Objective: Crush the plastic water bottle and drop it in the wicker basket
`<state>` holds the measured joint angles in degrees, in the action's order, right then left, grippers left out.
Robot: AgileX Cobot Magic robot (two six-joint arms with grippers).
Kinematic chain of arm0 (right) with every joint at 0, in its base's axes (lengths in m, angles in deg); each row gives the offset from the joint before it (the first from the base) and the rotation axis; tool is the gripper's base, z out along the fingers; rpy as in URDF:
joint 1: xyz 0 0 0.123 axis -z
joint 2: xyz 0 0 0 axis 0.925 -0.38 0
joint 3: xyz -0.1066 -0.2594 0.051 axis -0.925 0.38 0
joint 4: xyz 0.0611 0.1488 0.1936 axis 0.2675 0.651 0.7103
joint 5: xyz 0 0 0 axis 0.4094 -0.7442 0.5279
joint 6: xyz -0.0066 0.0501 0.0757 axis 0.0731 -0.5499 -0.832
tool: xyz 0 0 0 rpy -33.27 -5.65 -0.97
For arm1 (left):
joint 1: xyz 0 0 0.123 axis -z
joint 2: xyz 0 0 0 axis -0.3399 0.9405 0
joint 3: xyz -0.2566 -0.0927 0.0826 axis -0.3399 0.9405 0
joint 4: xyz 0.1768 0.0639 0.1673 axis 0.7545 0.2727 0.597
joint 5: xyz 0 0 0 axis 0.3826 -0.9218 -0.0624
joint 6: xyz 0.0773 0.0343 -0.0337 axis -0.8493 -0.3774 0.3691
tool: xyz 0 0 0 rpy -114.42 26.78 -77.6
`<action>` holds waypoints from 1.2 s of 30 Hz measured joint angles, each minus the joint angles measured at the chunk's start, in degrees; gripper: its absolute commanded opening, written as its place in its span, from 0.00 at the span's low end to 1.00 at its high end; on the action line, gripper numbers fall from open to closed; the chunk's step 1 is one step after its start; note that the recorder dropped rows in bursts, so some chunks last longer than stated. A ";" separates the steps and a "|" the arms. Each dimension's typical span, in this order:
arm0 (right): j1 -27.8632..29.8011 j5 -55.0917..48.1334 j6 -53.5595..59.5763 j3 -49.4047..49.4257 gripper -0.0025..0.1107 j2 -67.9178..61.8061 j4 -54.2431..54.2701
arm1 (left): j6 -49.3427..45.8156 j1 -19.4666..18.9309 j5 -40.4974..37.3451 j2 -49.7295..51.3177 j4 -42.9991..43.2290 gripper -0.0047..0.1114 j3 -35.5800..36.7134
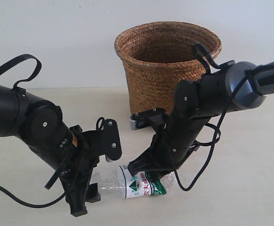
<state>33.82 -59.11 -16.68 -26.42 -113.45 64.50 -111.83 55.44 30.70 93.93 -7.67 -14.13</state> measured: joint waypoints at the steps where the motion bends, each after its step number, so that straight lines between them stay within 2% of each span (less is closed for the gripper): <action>1: 0.09 -0.09 0.00 0.00 0.02 -0.10 0.00 | 0.00 0.05 0.00 0.00 0.00 0.61 0.00; 17: 1.82 -4.41 0.22 -0.44 0.02 -0.06 0.11 | 0.44 0.18 -1.46 0.00 1.25 0.60 1.27; 19: 2.24 -5.45 0.09 -0.33 0.02 0.52 -0.50 | 0.44 0.18 -1.27 0.00 1.25 0.51 1.27; 23: 2.43 -6.91 0.01 -0.13 0.02 0.56 -1.07 | 0.44 0.18 -0.38 0.00 1.25 0.26 1.27; 28: 2.43 -7.39 -0.46 -0.13 0.02 0.56 -1.56 | 0.44 0.27 -0.38 0.00 1.25 0.07 1.27; 36: 2.43 -7.79 -1.13 0.12 0.02 1.56 -2.08 | 0.44 0.38 0.14 0.00 1.25 0.07 1.27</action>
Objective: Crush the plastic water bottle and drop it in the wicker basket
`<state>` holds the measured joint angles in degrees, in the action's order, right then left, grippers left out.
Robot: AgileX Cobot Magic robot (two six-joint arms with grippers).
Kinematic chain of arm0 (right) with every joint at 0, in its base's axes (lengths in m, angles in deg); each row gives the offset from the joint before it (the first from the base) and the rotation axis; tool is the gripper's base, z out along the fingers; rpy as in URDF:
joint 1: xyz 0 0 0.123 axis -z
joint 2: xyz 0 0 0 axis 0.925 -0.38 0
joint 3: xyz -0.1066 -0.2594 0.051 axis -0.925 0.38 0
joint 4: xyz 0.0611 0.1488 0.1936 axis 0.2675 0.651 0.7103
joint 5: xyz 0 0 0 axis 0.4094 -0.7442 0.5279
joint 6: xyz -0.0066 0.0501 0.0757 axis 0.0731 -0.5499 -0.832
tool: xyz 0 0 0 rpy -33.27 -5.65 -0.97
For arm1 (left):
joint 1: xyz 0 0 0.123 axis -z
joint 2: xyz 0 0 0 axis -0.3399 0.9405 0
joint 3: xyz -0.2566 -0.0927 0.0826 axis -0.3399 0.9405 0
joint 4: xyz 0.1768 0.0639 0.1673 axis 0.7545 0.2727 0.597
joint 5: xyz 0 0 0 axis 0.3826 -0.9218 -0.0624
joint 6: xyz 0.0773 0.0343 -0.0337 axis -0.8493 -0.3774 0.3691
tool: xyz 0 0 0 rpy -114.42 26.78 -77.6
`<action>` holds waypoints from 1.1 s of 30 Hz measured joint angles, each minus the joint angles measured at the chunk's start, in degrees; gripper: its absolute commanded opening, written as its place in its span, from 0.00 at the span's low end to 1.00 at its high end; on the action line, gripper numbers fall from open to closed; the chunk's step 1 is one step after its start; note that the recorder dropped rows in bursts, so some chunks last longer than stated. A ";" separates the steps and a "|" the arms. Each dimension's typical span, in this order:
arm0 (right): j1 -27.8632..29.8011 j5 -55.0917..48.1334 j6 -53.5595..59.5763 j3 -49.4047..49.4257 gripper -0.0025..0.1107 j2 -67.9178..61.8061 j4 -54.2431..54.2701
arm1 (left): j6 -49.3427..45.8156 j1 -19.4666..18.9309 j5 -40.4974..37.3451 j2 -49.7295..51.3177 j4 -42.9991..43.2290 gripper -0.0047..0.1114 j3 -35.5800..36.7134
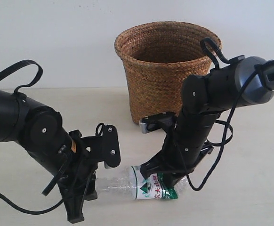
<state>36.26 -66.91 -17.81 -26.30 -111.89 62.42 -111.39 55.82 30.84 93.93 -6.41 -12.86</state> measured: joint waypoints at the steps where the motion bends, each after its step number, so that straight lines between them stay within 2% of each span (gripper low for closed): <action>1: 0.00 -0.17 0.00 0.09 0.02 0.29 -0.12 | 0.00 0.02 0.14 0.00 0.00 0.07 0.00; 7: 0.00 -2.58 1.99 2.12 0.02 4.16 -0.56 | -0.01 0.06 1.63 0.00 -0.12 0.07 0.00; 16: -0.26 -1.77 11.34 2.77 0.02 7.43 9.07 | -0.01 -0.06 2.25 0.00 -0.05 0.07 0.00; 25: -1.20 2.88 13.52 2.77 0.02 7.57 13.07 | -6.79 0.25 2.40 0.00 -8.45 0.07 0.00; 33: -1.20 3.21 14.31 1.52 0.02 7.70 14.93 | -8.45 0.47 2.50 0.00 -10.94 0.07 0.00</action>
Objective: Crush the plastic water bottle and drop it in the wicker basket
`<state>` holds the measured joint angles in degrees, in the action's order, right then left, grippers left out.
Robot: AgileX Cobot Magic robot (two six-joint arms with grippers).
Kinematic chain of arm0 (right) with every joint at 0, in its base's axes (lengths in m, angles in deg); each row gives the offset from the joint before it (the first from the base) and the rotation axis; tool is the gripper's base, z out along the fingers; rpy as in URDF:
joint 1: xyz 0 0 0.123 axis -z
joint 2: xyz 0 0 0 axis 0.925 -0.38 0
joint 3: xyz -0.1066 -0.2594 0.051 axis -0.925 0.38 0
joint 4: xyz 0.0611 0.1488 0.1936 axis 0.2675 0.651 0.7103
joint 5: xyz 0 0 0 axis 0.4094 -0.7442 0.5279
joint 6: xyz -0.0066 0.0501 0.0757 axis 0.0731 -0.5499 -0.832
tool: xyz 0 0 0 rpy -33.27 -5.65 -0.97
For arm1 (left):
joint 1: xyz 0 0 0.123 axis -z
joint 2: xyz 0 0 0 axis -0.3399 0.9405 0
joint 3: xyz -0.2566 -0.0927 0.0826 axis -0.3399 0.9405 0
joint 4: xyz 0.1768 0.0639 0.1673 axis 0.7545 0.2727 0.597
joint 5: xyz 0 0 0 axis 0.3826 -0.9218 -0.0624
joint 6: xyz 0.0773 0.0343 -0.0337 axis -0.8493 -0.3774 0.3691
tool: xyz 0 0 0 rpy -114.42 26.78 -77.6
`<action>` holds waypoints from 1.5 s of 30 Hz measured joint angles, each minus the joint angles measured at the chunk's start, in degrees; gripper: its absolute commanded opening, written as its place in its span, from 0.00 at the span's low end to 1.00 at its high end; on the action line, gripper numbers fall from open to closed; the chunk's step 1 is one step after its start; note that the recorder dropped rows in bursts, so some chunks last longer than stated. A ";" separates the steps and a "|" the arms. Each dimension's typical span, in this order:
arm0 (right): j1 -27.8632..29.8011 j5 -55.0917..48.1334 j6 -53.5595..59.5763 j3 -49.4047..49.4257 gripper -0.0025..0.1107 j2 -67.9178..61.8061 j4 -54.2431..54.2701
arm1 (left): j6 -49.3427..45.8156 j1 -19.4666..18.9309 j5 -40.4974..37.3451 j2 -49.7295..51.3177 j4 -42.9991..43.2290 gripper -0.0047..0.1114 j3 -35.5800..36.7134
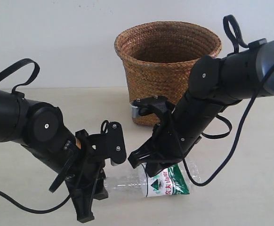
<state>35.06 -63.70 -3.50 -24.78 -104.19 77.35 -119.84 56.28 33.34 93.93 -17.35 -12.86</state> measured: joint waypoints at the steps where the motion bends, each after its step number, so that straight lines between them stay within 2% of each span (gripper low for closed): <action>1: 0.00 0.00 0.13 -0.09 0.02 0.00 0.21 | 0.00 0.00 0.00 0.00 -0.22 0.07 0.00; 29: -0.47 1.46 0.34 -2.23 0.02 -9.38 0.98 | -0.82 0.00 0.00 3.73 -2.29 0.07 -0.23; 45: -0.12 -3.63 -0.47 -7.12 0.02 -14.58 1.45 | -0.82 0.00 -0.20 3.73 -2.19 0.07 -0.35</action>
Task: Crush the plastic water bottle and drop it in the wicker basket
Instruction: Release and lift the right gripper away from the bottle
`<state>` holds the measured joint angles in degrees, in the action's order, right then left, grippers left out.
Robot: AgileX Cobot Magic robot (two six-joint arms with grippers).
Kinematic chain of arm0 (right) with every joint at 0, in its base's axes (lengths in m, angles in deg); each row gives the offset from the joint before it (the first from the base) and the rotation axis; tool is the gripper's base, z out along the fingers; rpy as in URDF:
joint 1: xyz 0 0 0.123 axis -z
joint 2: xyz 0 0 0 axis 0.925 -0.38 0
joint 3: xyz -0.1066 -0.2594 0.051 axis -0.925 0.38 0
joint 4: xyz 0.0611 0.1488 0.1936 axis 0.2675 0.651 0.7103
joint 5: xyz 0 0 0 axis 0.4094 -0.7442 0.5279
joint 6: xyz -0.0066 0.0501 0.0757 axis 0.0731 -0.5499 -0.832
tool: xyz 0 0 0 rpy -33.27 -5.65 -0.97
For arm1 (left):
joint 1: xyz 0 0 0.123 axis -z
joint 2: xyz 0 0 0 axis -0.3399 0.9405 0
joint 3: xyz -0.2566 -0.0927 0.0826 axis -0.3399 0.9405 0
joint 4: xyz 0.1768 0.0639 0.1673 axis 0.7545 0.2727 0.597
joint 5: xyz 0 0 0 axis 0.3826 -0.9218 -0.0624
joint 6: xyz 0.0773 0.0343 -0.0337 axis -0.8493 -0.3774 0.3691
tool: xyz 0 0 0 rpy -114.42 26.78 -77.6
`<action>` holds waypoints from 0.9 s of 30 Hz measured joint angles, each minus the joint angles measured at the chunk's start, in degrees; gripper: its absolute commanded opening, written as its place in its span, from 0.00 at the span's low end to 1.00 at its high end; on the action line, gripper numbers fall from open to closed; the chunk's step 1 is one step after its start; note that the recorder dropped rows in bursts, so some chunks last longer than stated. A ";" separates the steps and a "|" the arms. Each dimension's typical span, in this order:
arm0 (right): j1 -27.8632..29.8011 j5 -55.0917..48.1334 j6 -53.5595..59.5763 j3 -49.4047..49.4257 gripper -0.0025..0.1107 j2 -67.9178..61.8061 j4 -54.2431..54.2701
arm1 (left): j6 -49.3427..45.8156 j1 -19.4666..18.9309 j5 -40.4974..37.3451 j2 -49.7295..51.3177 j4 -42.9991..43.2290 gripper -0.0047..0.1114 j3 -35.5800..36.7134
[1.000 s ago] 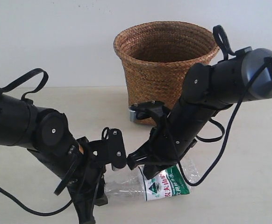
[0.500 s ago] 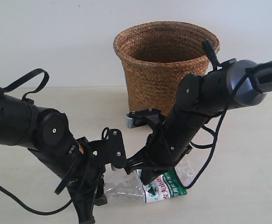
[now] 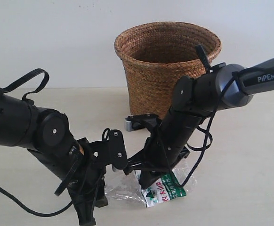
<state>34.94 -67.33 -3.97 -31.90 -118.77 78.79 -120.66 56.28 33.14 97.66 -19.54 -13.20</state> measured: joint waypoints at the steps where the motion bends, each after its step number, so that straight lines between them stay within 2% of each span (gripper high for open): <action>1: 0.00 0.00 0.00 0.00 0.02 0.15 -0.10 | 0.00 0.00 0.00 0.00 0.00 0.07 0.00; 11: -0.72 -0.02 -0.16 2.12 0.02 8.88 -5.20 | -0.40 0.00 0.16 0.34 0.12 0.07 0.00; 18: -0.95 -1.59 -7.40 2.25 0.02 18.85 -14.86 | -0.40 0.00 0.44 0.44 -0.23 0.07 0.00; 22: -0.95 -2.78 -8.41 3.13 0.02 22.82 -16.29 | -0.40 0.00 0.33 0.44 -0.23 0.07 0.00; 27: 3.99 3.43 -9.25 10.51 0.02 28.59 -16.22 | -0.40 0.00 -0.19 -1.91 -0.23 0.07 0.00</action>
<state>38.93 -63.90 -13.22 -21.39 -90.17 62.58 -121.06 56.28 32.94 95.74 -19.77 -13.20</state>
